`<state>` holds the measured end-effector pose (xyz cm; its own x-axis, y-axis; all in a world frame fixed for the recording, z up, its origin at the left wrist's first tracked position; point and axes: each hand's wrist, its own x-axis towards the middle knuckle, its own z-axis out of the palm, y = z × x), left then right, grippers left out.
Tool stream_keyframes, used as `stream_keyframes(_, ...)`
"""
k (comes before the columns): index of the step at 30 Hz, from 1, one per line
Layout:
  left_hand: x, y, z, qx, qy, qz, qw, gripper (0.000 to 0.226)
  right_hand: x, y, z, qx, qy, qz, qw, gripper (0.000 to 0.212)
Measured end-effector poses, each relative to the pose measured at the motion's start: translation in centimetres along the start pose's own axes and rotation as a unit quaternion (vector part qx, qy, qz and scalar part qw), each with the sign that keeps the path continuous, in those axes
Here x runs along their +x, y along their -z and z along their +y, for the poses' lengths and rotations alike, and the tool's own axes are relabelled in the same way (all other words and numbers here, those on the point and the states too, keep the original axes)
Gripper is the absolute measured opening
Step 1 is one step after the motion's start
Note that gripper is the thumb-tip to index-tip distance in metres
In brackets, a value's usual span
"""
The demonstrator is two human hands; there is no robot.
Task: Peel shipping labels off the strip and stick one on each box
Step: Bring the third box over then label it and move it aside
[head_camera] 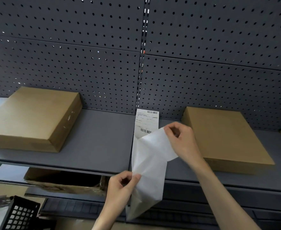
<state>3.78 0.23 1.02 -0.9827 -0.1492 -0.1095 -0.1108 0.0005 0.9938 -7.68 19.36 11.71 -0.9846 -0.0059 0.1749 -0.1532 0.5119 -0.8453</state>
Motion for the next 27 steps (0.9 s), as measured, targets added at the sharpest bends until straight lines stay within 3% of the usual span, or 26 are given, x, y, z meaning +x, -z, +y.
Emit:
stream_keyframes(6, -1.2, 0.1, -1.7, 0.005, 0.041, 0.032, 0.999, 0.022, 3.2, 2.4, -0.8, -0.036, 0.024, 0.051, 0.998, 0.016)
stream_keyframes(15, -1.8, -0.4, -1.2, 0.052, 0.038, 0.051, 0.997, 0.032, 5.2, 5.4, -1.4, -0.077, 0.064, 0.173, 0.98, 0.015)
stream_keyframes(21, -2.0, -0.4, -1.5, 0.086, 0.063, 0.071, 0.992, 0.017, 5.9, 7.5, -1.2, -0.074, 0.085, 0.249, 0.962, 0.014)
stream_keyframes(27, -1.8, 0.1, -1.4, 0.231, -0.01, 0.113, 0.966, 0.021, 5.3, 8.3, -0.4, -0.096, 0.144, 0.232, 0.957, 0.013)
